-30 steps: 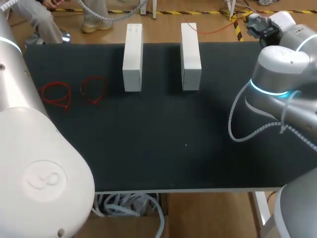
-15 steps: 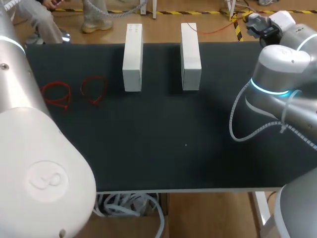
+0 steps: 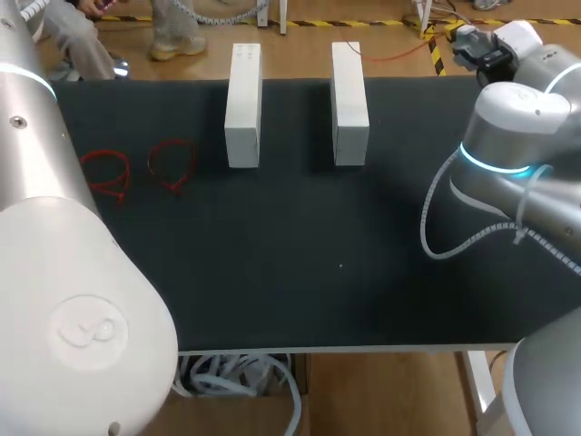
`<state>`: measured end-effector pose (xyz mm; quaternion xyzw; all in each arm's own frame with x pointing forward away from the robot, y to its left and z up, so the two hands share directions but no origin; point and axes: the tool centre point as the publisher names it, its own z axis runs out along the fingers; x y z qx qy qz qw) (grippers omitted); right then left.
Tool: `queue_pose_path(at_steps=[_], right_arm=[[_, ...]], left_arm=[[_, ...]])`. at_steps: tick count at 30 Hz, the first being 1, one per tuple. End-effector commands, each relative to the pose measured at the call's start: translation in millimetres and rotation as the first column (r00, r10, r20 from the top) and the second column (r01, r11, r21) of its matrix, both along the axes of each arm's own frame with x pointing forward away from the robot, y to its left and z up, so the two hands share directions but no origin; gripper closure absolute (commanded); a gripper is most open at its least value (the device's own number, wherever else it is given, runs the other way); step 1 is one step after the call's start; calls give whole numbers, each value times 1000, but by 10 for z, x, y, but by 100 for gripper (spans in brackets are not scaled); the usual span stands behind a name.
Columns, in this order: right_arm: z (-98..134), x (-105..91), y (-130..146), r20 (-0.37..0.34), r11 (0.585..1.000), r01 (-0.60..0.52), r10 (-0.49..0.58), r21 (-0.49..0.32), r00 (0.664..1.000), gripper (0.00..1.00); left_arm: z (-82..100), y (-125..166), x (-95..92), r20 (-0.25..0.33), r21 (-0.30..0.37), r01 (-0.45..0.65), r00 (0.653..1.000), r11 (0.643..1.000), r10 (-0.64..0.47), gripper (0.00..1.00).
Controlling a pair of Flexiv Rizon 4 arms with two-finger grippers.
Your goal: Grab the tape and strap the tape.
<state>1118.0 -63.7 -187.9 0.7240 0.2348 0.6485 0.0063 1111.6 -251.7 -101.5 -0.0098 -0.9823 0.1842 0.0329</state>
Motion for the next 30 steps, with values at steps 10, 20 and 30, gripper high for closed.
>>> queue_pose_path(at_steps=[10,20,30], right_arm=[[99,86,15,10,916,-80,91,-393,996,100],[196,137,67,-31,820,-116,119,-560,992,100],[186,113,56,-58,645,-186,214,-741,975,100]], left_arm=[[18,-22,43,-9,9,4,1000,1000,-4,100],[18,-22,43,-9,9,4,1000,1000,-4,100],[18,-22,43,-9,9,4,1000,1000,-4,100]])
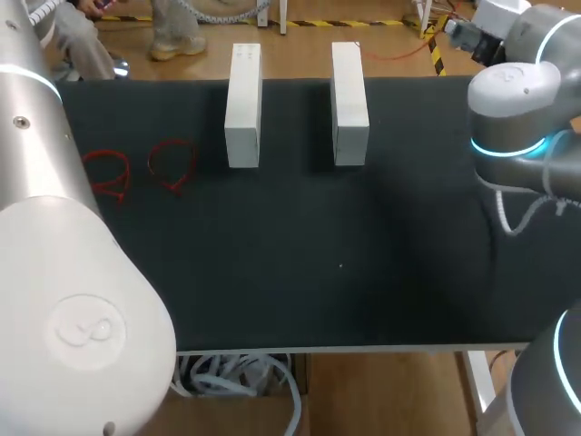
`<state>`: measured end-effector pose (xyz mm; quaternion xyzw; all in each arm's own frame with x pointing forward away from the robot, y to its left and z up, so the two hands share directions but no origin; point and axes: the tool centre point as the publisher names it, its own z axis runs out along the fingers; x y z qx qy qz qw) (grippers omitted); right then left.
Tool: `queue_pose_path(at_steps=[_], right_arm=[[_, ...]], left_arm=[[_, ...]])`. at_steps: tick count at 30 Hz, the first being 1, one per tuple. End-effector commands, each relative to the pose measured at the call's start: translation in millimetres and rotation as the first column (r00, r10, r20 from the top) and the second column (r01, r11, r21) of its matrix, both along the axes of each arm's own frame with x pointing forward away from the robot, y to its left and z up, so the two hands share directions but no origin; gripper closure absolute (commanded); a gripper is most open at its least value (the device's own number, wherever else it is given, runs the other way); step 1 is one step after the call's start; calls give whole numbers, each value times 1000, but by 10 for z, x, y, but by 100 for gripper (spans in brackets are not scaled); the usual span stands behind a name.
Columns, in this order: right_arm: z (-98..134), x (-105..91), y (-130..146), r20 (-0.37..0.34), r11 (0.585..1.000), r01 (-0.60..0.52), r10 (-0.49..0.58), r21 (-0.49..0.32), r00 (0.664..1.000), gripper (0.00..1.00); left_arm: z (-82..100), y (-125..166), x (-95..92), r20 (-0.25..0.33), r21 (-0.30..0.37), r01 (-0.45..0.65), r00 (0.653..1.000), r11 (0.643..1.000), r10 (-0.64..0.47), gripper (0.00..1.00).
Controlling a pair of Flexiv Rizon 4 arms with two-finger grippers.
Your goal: Grab the tape and strap the tape.
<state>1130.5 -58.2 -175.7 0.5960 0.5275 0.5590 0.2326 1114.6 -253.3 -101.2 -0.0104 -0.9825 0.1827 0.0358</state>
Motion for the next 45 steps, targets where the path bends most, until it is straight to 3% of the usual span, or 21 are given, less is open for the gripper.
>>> queue_pose_path(at_steps=[1,10,15,19,21,27,28,45], right_arm=[[62,-14,0,-106,997,12,-20,-80,994,100],[-2,-59,-46,-95,973,-64,44,-222,995,100],[-41,-31,-95,-26,913,-140,141,-382,990,100],[-41,14,-126,15,818,-213,261,-534,965,100],[-39,19,-128,22,796,-225,286,-563,958,100],[-22,-17,-68,18,798,-260,321,-543,947,100],[-12,-22,-59,21,822,-258,312,-507,950,100],[-12,-22,-59,21,822,-258,312,-507,950,100]], left_arm=[[15,-6,14,-3,6,2,1000,1000,-2,100],[15,-6,14,-3,6,2,1000,1000,-2,100],[15,-6,14,-3,6,2,1000,1000,-2,100],[15,-6,14,-3,6,2,1000,1000,-2,100],[15,-6,14,-3,6,2,1000,1000,-2,100],[15,-6,14,-3,6,2,1000,1000,-2,100],[15,-6,14,-3,6,2,1000,1000,-2,100],[15,-6,14,-3,6,2,1000,1000,-2,100]])
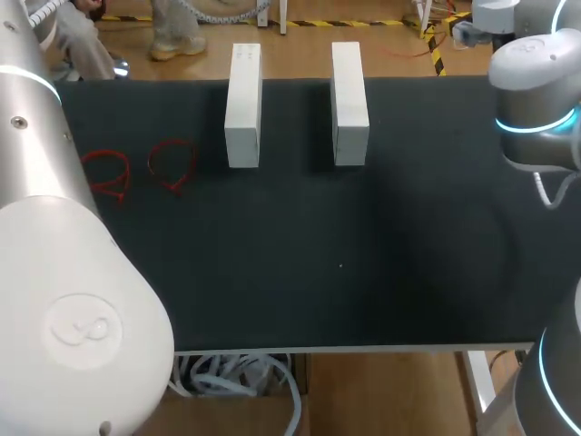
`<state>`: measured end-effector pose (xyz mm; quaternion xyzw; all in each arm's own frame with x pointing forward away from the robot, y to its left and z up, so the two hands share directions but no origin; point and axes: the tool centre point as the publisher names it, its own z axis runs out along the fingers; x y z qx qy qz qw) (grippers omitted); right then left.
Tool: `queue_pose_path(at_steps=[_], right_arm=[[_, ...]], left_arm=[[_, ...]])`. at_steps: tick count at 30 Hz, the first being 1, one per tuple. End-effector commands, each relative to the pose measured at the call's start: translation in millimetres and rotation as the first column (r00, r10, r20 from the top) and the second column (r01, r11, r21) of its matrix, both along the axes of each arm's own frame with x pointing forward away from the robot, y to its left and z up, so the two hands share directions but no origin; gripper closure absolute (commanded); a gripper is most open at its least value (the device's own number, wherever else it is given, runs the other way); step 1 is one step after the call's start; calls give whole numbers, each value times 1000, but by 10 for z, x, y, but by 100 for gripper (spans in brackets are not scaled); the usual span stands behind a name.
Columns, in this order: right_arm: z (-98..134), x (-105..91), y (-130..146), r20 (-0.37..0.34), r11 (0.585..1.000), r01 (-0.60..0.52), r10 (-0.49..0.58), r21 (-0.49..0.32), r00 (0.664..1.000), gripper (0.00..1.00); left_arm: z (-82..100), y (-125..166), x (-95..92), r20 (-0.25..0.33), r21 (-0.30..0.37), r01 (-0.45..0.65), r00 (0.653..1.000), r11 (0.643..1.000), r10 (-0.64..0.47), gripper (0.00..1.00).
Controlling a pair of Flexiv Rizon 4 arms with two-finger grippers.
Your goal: Grab the tape and strap the tape.
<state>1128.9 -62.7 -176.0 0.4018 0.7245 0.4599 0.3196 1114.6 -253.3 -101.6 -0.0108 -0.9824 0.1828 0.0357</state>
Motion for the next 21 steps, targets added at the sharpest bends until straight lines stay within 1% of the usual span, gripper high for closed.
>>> queue_pose_path(at_steps=[1,2,3,4,5,6,7,9,12,13,14,15,16,18,19,21], right_arm=[[-8,-6,-14,3,1000,-4,4,4,1000,100],[-8,-6,-14,3,1000,-4,4,4,1000,100],[-5,-5,-2,12,998,14,-13,-65,1000,100],[-5,-2,-1,11,997,12,-11,-76,1000,100],[5,8,8,33,991,20,-16,-131,999,100],[28,25,14,51,988,25,-18,-153,999,100],[52,28,27,72,979,30,-16,-200,997,100],[73,44,64,77,975,33,-16,-221,997,100],[98,72,139,113,962,54,-24,-268,993,100],[102,94,154,124,953,68,-33,-296,992,100],[105,113,177,124,953,59,-23,-297,992,100],[138,93,221,134,944,65,-23,-324,991,100],[159,99,250,140,934,50,0,-352,990,100],[207,91,315,159,922,44,20,-385,987,100],[200,128,315,164,911,36,35,-411,986,100],[208,144,352,164,900,27,50,-434,985,100]], left_arm=[[18,-6,13,-4,6,1,1000,1000,-1,100],[18,-6,13,-4,6,1,1000,1000,-1,100],[18,-6,13,-4,6,1,1000,1000,-1,100],[18,-6,13,-4,6,1,1000,1000,-1,100],[18,-6,13,-4,6,1,1000,1000,-1,100],[18,-6,13,-4,6,1,1000,1000,-1,100],[18,-6,13,-4,6,1,1000,1000,-1,100],[18,-6,13,-4,6,1,1000,1000,-1,100],[18,-6,13,-4,6,1,1000,1000,-1,100],[18,-6,13,-4,6,1,1000,1000,-1,100],[18,-6,13,-4,6,1,1000,1000,-1,100],[18,-6,13,-4,6,1,1000,1000,-1,100],[18,-6,13,-4,6,1,1000,1000,-1,100],[18,-6,13,-4,6,1,1000,1000,-1,100],[18,-6,13,-4,6,1,1000,1000,-1,100],[18,-6,13,-4,6,1,1000,1000,-1,100]])
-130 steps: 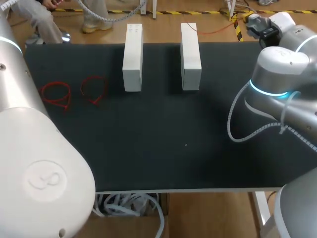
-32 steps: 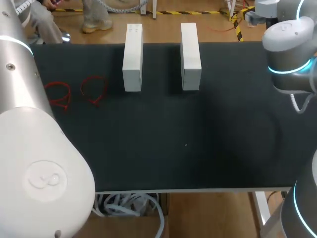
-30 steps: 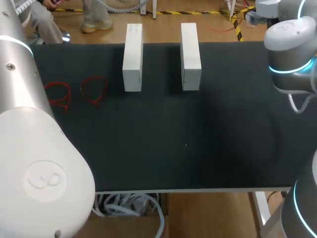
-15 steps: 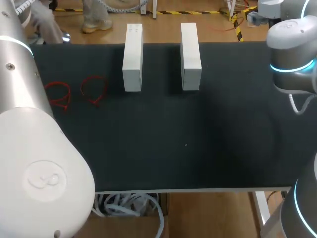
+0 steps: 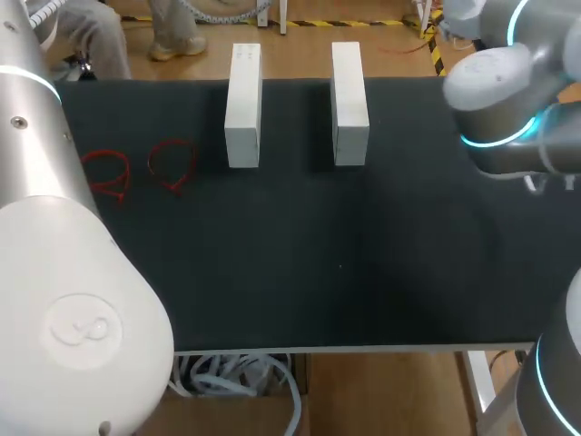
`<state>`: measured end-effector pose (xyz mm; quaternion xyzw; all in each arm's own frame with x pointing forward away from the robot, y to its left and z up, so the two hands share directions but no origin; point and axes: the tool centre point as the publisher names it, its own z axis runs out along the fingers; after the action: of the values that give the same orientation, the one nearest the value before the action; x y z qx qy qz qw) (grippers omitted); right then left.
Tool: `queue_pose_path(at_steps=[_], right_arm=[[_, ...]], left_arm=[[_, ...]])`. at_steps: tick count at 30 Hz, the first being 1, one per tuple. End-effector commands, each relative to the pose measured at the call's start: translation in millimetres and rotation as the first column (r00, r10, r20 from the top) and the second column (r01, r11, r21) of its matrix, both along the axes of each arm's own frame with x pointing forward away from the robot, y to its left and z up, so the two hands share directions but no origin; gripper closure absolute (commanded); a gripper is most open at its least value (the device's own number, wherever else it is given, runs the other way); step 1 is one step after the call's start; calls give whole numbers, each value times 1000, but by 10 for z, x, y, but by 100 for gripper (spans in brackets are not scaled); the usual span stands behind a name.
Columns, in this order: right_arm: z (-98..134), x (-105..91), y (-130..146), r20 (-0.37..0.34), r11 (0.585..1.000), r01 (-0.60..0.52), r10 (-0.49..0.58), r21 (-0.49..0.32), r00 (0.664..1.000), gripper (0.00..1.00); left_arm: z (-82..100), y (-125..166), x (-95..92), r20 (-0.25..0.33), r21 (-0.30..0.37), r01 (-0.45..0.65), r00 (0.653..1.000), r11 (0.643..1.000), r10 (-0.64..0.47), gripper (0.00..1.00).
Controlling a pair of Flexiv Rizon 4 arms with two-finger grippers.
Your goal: Grab the tape and strap the tape.
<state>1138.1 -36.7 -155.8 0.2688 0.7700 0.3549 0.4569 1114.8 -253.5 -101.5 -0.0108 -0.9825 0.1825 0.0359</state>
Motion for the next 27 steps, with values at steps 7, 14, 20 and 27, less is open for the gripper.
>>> queue_pose_path(at_steps=[7,14,20,27], right_arm=[[-31,88,124,3,974,-12,13,-228,1000,100],[-11,90,220,41,951,-60,76,-303,996,100],[-22,83,299,47,945,-85,105,-314,993,100],[-16,72,313,60,957,-80,101,-277,993,100]], left_arm=[[17,-4,11,-3,5,1,1000,1000,-1,100],[17,-4,11,-3,5,1,1000,1000,-1,100],[17,-4,11,-3,5,1,1000,1000,-1,100],[17,-4,11,-3,5,1,1000,1000,-1,100]])
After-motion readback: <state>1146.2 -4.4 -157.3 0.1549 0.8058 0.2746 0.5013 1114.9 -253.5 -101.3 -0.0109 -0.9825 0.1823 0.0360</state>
